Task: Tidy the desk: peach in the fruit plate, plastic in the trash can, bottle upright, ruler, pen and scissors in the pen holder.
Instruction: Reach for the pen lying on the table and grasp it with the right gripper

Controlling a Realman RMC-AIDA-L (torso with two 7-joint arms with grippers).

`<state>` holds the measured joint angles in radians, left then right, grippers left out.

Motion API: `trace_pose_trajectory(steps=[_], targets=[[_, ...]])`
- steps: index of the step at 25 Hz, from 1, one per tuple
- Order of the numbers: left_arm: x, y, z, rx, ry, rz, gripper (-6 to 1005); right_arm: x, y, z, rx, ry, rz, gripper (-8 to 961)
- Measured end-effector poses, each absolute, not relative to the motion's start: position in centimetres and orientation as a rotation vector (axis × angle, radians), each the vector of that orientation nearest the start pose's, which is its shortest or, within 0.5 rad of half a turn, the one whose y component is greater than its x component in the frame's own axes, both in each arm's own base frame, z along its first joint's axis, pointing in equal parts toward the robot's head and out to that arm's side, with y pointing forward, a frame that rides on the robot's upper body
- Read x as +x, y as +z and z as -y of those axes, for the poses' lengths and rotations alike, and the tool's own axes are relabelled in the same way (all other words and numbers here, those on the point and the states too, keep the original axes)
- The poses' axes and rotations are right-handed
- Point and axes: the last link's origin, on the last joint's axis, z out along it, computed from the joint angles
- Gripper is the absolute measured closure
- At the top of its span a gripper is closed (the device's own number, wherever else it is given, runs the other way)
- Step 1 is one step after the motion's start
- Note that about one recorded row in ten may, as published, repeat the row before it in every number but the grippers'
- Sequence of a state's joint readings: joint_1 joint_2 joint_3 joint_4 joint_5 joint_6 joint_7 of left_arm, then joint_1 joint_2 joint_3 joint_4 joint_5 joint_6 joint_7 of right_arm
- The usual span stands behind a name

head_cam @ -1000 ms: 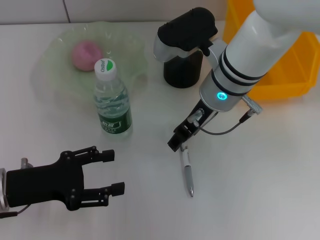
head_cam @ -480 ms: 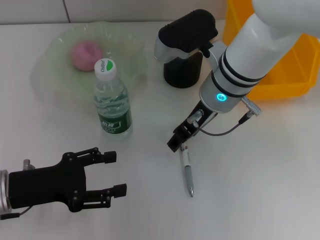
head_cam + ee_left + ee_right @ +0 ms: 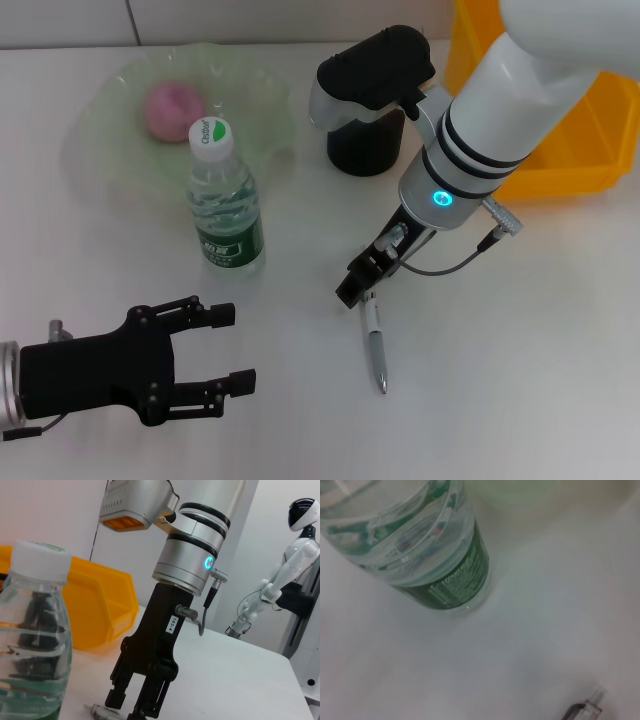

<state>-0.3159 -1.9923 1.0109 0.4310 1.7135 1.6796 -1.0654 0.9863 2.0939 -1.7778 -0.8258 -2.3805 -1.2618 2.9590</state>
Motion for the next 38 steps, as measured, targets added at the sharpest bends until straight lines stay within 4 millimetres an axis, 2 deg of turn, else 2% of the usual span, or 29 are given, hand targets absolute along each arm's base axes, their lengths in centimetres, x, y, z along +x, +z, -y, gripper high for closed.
trace_pose_trajectory(steps=[4,20,34,38], targets=[[-30.89,-1.92,-23.6,-2.831,-0.862,0.57,166,12.62,-11.14,-36.68,-2.583,-0.641,-1.107,285],[-30.84,-1.99,-23.59,-2.831,-0.865,0.567,166,12.67,-11.34,-36.84,-2.572,-0.706,-1.069,627],[-30.81,-2.04,-23.58,-2.831,-0.865,0.556,166,12.48,-11.36,-36.86,-2.575,-0.714,-1.065,671],[-30.79,-2.04,-23.6,-2.831,-0.865,0.554,166,12.44,-11.37,-36.86,-2.576,-0.716,-1.063,718]])
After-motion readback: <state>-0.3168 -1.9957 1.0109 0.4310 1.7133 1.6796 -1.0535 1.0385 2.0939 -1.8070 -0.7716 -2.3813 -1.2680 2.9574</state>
